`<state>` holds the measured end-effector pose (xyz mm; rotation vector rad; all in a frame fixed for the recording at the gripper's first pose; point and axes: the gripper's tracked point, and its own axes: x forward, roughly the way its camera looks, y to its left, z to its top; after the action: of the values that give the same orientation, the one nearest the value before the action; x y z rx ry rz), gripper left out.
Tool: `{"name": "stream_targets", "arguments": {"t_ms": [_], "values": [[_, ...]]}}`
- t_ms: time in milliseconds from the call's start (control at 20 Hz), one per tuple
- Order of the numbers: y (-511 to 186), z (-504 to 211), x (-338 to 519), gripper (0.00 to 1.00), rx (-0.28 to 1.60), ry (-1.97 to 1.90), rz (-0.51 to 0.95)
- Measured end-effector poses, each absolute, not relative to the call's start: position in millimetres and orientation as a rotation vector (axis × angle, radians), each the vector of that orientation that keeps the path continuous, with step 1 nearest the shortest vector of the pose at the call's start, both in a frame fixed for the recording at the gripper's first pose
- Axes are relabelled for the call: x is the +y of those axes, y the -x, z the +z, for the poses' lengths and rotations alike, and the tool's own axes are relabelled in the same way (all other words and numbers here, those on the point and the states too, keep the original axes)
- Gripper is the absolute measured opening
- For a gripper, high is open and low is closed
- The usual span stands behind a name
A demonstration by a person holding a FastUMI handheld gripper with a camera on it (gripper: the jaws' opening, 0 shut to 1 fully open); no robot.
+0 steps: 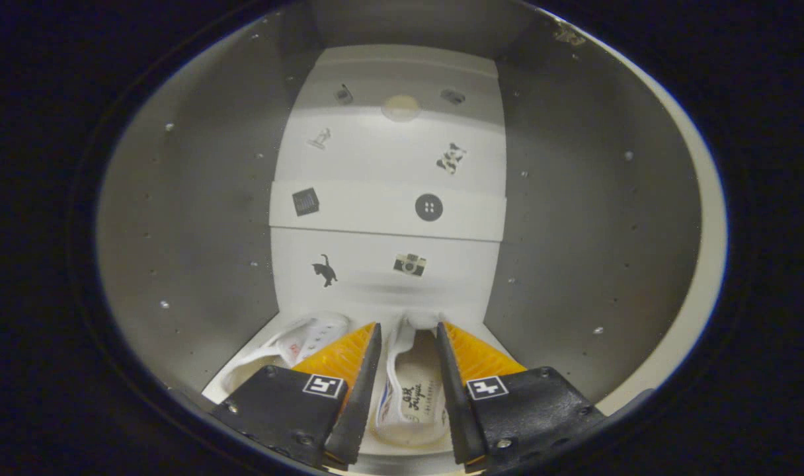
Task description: Open the shoe cabinet door, grab the shoes and put them into the shoe cabinet, then close the shoe cabinet door.
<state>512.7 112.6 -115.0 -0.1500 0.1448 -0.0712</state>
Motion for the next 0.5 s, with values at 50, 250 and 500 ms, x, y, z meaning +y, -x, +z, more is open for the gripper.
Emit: {"name": "stream_targets", "arguments": {"t_ms": [50,250,500], "values": [[-497.0,-109.7,111.2,0.68,0.132,0.153,-0.075],[-432.4,-98.2,119.1,0.9,0.101,0.115,-0.039],[-335.8,-89.9,126.5,1.0,0.047,0.11,0.017]]}}
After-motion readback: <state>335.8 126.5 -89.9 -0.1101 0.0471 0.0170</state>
